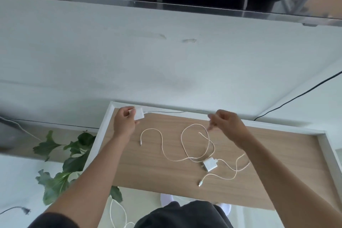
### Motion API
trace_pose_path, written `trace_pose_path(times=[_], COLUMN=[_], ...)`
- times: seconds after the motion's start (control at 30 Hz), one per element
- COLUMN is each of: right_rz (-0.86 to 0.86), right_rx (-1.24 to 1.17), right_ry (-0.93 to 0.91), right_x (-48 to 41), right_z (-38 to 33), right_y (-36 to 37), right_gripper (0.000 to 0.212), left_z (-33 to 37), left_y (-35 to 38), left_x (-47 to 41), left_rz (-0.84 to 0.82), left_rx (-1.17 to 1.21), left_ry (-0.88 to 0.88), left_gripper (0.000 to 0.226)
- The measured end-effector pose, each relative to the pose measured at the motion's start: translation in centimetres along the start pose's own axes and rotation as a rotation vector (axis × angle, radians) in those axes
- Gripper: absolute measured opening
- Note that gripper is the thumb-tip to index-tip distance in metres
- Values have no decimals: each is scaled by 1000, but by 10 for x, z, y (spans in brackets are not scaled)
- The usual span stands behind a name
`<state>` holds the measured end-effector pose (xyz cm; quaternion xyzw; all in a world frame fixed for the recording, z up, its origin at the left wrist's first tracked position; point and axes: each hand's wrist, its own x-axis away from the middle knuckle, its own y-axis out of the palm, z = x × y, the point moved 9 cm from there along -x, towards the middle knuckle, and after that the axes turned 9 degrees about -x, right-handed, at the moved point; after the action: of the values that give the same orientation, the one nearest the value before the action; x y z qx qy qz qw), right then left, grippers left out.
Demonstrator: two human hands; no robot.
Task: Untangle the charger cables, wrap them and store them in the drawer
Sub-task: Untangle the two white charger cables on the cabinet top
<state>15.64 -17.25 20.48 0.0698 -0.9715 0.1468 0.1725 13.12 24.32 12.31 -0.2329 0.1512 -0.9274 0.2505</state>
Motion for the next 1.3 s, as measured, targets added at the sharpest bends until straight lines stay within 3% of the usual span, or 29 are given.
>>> trace_pose_path(times=[0.07,0.2,0.5,0.67,0.73,0.8,0.87,0.97,1.03,1.13,1.3], right_rz=[-26,87,-38,-58,-79,-97,-130,-162,-157,-134,-76], right_rx=[-295,-402,-147,-167,-181,-185,-174,-135,-123,-96,-94], right_ry=[56,55,126,103,102,92,72,36,26,30,64], right_x=[6,7,17,16,12,7,0,-8,-12,-12,-4], right_z=[-2,2,32,31,29,23,15,2,-2,-4,2], right_y=[-7,-33,14,47,58,67,77,90,91,83,44], right_gripper=[43,29,29,27,28,28,28,27,26,27,28], left_z=[-36,-103,-177,-188,-161,-111,-43,42,71,83,74], left_y=[-13,-29,-8,-15,-22,-12,24,88,112,117,88], left_x=[-10,-22,-47,-56,-52,-42,-12,55,84,85,43], left_rz=[64,104,35,41,79,115,-26,-418,-499,-404,-134], left_rx=[-18,-46,6,-82,-314,-400,-302,-185,-253,-323,-393], left_ry=[-91,-252,-380,-455,-361,-118,237,643,867,955,734], left_gripper=[21,22,29,25,14,24,29,34,33,23,22])
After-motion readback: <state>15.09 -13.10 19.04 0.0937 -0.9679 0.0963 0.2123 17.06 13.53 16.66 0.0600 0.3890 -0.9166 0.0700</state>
